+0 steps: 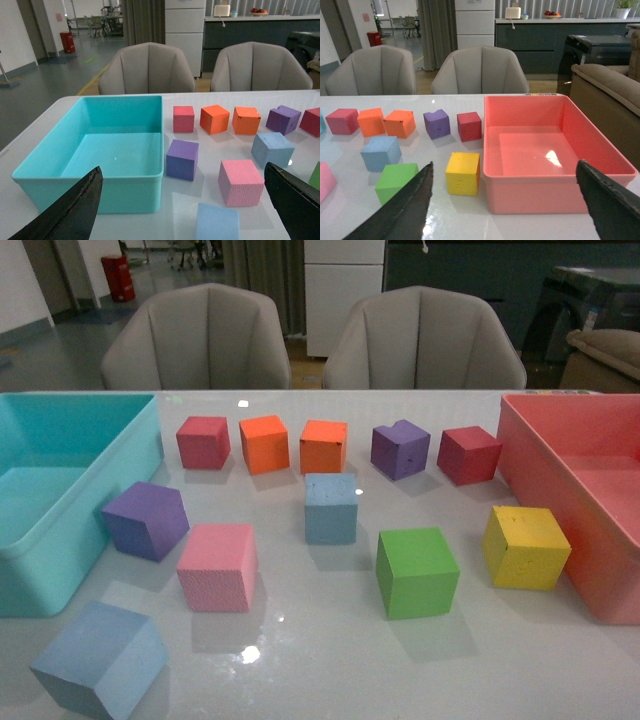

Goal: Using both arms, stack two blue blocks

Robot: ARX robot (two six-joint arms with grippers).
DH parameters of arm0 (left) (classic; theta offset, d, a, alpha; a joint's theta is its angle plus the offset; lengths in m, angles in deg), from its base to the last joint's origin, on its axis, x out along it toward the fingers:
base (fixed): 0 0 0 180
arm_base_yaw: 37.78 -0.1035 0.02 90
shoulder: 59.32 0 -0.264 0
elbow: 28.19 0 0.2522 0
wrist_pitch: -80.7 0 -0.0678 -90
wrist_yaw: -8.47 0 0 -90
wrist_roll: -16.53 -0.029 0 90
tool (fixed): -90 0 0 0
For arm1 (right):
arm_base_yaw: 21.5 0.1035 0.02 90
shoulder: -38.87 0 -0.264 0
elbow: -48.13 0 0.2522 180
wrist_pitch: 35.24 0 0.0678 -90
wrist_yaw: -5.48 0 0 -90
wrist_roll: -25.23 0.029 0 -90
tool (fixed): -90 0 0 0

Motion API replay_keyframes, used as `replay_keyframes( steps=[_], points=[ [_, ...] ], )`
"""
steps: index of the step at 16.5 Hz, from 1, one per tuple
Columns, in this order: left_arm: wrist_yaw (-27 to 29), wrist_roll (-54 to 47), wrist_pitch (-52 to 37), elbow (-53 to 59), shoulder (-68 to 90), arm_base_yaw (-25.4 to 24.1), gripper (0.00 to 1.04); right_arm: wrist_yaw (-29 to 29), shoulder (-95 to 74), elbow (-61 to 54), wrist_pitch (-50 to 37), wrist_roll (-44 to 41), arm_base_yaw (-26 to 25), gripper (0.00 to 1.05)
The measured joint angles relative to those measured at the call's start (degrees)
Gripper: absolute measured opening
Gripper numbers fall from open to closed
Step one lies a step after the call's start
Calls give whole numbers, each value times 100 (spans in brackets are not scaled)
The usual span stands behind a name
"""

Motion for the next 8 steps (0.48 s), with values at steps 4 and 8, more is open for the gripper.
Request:
replay_keyframes(
  steps=[4, 8],
  points=[
    [-647, -44, 1093, -673, 874, -232, 98, -2, 0, 0, 2, 2, 0, 98],
    [-278, -107, -675, -916, 2529, 592, 98, -2, 0, 0, 0, 0, 0, 98]
  ],
)
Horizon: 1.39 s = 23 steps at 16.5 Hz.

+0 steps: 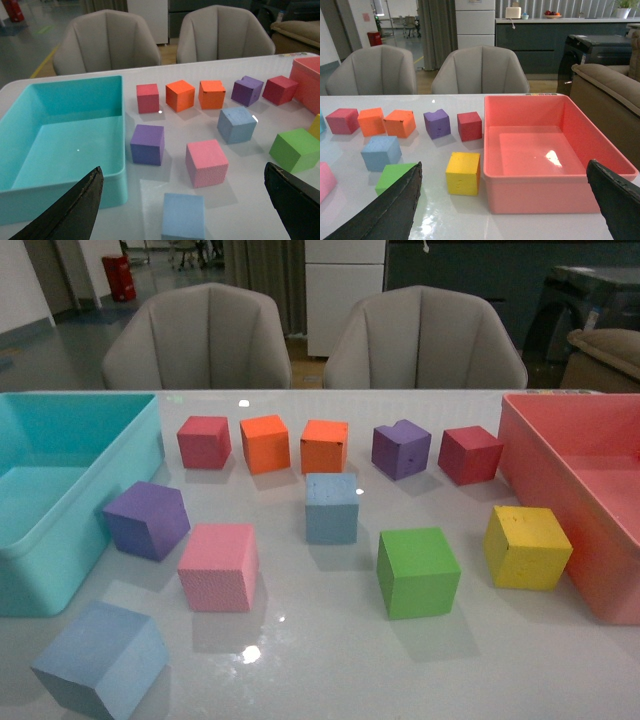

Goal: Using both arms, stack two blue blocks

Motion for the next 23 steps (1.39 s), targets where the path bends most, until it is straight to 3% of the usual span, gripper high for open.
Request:
replay_keyframes(
  steps=[7, 11, 23],
  points=[
    [619, -549, -2710, -750, 4393, 1115, 98, 0, 0, 0, 0, 2, 0, 98],
    [715, -542, -2968, -1056, 6398, 1034, 98, 0, 0, 0, 0, 0, 0, 98],
    [363, -387, -2874, -1360, 7093, 280, 98, 0, 0, 0, 0, 0, 0, 98]
  ],
)
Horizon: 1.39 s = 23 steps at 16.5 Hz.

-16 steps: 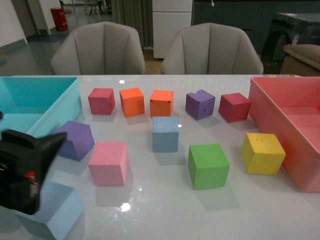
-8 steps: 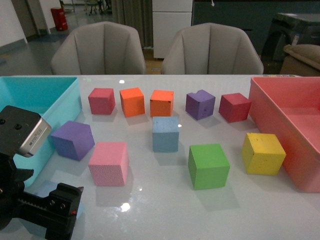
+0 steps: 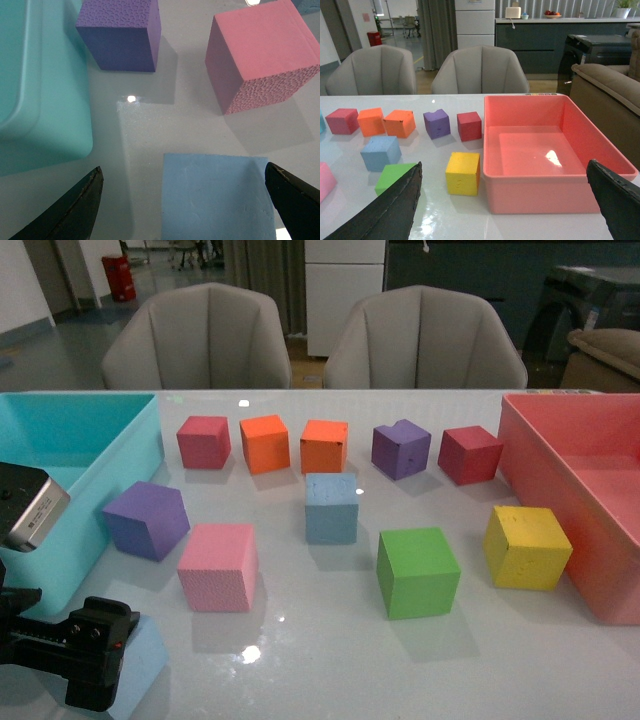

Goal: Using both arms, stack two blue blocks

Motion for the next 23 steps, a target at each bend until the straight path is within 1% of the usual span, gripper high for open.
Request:
replay_keyframes(
  steps=[9, 16, 18, 20, 23],
  points=[
    [-118, 208, -243, -79, 363, 46, 98, 0, 0, 0, 0, 0, 0, 98],
    [-240, 214, -136, -4, 7, -85, 98, 0, 0, 0, 0, 0, 0, 98],
    [-223, 212, -256, 33, 15, -9, 98, 0, 0, 0, 0, 0, 0, 98],
    [-162, 203, -431, 74, 339, 133, 98, 0, 0, 0, 0, 0, 0, 98],
    [-57, 199, -656, 116, 723, 205, 98, 0, 2, 0, 0, 2, 0, 98]
  ],
)
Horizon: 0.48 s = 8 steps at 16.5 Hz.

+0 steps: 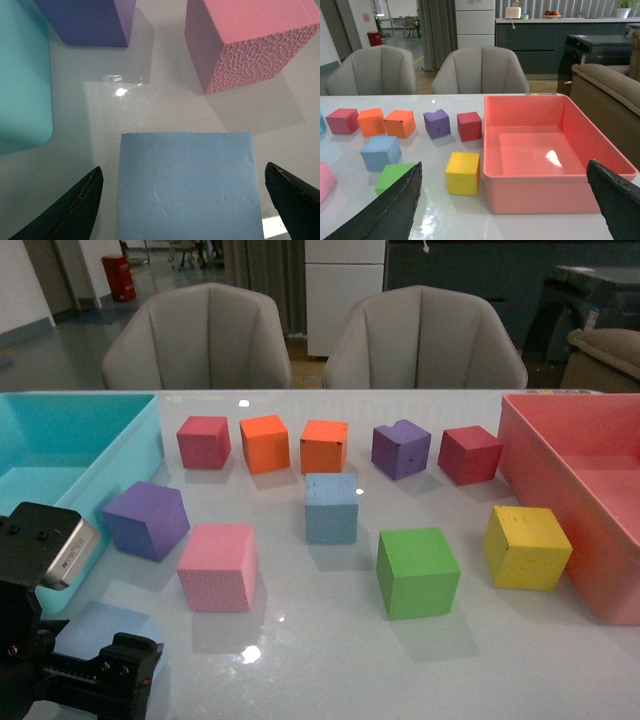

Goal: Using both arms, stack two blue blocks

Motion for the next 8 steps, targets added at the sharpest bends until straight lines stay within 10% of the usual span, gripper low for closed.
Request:
replay_keyframes(
  steps=[8],
  points=[
    [232, 11, -269, -87, 750, 55, 96, 0, -2, 0, 0, -2, 0, 98]
  ],
)
